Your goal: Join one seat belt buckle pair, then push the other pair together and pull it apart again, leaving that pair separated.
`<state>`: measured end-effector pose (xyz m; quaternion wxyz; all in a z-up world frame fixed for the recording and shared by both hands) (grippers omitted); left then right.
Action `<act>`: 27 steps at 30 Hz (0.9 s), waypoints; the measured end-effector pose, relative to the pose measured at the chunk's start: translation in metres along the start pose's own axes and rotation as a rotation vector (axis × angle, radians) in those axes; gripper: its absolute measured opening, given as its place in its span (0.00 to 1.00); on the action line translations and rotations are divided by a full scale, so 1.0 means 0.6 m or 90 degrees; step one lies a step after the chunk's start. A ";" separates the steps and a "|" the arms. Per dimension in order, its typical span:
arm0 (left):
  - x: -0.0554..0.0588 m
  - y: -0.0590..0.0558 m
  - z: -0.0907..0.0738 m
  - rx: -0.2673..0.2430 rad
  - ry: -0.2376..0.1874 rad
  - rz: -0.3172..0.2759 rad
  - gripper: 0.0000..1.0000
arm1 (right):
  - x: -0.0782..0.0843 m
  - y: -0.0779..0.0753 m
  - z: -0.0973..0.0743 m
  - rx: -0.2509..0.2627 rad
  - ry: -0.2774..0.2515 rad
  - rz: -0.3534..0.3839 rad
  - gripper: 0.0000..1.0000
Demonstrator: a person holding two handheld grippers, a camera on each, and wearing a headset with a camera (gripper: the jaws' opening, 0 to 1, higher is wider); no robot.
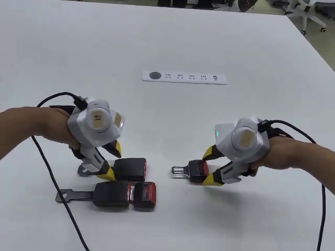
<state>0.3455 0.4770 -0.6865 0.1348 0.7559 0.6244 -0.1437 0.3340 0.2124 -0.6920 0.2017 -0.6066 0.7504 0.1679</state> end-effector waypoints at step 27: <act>0.009 -0.001 0.015 0.005 -0.015 0.002 0.31 | 0.006 0.000 0.011 -0.010 0.008 -0.019 0.30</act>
Point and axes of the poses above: the centre of the closed fingertips' face, and the gripper's own axes: z roughly forward along the fingers, y roughly to its left, x roughly out of its underside, the point moved 9 cm from there along -z, roughly backward along the fingers, and after that the axes turned 9 degrees about z, right-handed, at the moved point
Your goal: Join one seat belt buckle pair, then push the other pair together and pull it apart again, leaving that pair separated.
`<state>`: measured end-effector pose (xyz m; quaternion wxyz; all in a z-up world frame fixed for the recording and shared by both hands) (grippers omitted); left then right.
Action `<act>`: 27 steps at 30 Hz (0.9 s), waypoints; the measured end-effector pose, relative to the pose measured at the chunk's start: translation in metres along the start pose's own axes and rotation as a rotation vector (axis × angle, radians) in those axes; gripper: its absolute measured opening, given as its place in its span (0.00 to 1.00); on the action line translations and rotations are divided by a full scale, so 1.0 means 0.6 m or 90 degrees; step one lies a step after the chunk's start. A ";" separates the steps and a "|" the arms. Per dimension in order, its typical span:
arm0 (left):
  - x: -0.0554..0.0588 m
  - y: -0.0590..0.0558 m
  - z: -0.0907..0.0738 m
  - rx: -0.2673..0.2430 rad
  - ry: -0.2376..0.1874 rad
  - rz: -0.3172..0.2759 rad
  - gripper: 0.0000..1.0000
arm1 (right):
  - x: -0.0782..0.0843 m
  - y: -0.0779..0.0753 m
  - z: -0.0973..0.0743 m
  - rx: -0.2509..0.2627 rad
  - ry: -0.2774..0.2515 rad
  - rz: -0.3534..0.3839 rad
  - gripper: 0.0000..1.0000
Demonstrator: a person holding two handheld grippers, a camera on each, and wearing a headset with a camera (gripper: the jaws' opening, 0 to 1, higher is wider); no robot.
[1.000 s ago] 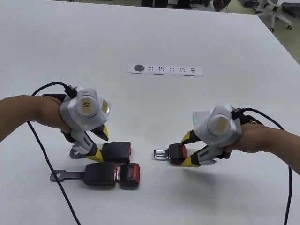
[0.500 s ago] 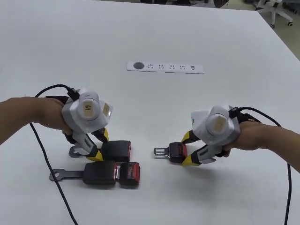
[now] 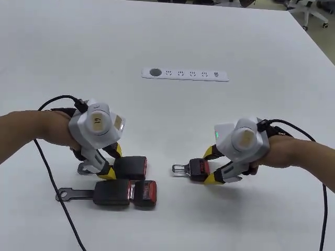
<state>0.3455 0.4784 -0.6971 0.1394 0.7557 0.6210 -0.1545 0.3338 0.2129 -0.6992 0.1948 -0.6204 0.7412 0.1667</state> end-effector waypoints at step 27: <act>0.005 -0.004 0.000 -0.006 -0.013 -0.021 0.30 | -0.027 0.001 0.018 0.000 -0.011 0.006 0.30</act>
Point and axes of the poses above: the centre of the closed fingertips' face, and the gripper's own axes: z roughly forward along the fingers, y roughly to its left, x roughly out of its underside, the point moved 9 cm from there along -z, roughly backward along the fingers, and after that the axes turned 9 degrees about z, right-handed, at the moved point
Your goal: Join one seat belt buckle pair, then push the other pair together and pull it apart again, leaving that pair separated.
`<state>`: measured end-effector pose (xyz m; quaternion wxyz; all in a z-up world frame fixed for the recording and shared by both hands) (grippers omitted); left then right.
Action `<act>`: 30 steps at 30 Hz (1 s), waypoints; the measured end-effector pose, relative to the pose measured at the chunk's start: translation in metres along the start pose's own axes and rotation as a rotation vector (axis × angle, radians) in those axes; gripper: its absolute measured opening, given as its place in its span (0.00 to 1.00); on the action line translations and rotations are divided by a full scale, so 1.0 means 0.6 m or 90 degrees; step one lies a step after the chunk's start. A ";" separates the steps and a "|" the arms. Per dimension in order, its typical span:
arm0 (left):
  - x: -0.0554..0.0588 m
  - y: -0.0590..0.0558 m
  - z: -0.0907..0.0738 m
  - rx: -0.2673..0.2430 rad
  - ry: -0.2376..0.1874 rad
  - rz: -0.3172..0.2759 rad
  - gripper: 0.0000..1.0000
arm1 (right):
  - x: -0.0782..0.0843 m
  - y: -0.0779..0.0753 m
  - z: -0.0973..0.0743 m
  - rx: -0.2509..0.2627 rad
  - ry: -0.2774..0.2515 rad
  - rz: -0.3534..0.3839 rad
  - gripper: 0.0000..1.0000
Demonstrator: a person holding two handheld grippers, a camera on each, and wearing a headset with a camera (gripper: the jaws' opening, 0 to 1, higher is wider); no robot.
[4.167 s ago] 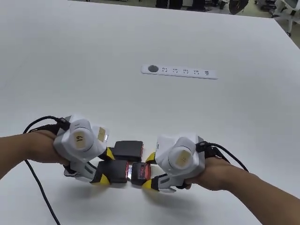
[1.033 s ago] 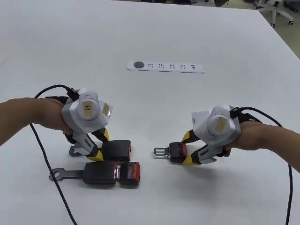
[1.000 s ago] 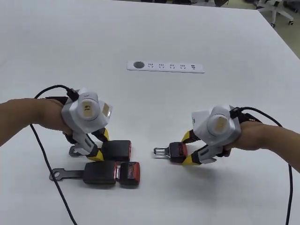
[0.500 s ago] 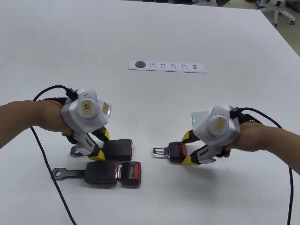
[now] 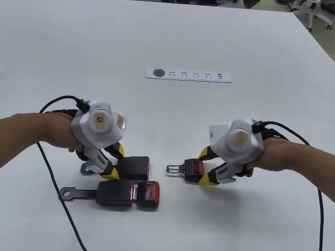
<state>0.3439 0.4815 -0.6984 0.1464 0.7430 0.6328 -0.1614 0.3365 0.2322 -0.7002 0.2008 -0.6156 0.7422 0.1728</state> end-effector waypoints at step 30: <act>0.001 0.003 0.000 -0.001 0.006 -0.009 0.30 | -0.051 0.007 0.028 -0.010 -0.013 -0.017 0.30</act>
Point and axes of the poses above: the centre of the closed fingertips' face, and the gripper's own axes: z roughly forward along the fingers, y roughly to its left, x roughly out of its underside, the point moved 9 cm from there along -z, roughly backward along the fingers, and after that the axes turned 9 degrees about z, right-handed, at the moved point
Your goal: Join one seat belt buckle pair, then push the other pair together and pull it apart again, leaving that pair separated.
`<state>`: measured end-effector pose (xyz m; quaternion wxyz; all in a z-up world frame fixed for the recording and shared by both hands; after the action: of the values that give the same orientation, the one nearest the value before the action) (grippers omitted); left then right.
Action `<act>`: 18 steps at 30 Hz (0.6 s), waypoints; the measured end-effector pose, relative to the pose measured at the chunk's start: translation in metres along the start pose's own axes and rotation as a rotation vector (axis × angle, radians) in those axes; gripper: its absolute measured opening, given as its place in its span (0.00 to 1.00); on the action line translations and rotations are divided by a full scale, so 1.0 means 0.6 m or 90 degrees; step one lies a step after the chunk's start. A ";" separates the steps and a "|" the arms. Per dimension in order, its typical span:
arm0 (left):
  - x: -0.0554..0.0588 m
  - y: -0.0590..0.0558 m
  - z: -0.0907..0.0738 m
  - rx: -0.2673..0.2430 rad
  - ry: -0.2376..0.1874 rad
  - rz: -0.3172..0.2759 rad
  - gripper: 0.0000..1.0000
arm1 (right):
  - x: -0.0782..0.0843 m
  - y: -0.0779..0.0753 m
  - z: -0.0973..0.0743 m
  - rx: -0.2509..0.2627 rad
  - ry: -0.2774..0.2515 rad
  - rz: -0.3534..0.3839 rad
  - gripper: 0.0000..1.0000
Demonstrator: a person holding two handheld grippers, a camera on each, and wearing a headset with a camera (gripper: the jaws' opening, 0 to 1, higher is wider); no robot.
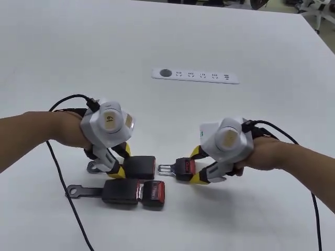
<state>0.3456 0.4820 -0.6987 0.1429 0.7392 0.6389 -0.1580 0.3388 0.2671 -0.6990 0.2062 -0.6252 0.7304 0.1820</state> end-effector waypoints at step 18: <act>-0.003 -0.004 0.001 -0.005 0.000 0.003 0.29 | -0.029 0.011 0.020 -0.002 -0.010 -0.019 0.29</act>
<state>0.3428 0.4803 -0.6985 0.1462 0.7402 0.6378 -0.1548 0.3354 0.2888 -0.6997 0.2132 -0.6350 0.7191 0.1849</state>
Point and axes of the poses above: the centre of the closed fingertips' face, and the gripper's own axes: z roughly forward along the fingers, y roughly to its left, x roughly out of its underside, the point moved 9 cm from there along -z, roughly backward along the fingers, and after that the axes turned 9 degrees about z, right-handed, at the moved point
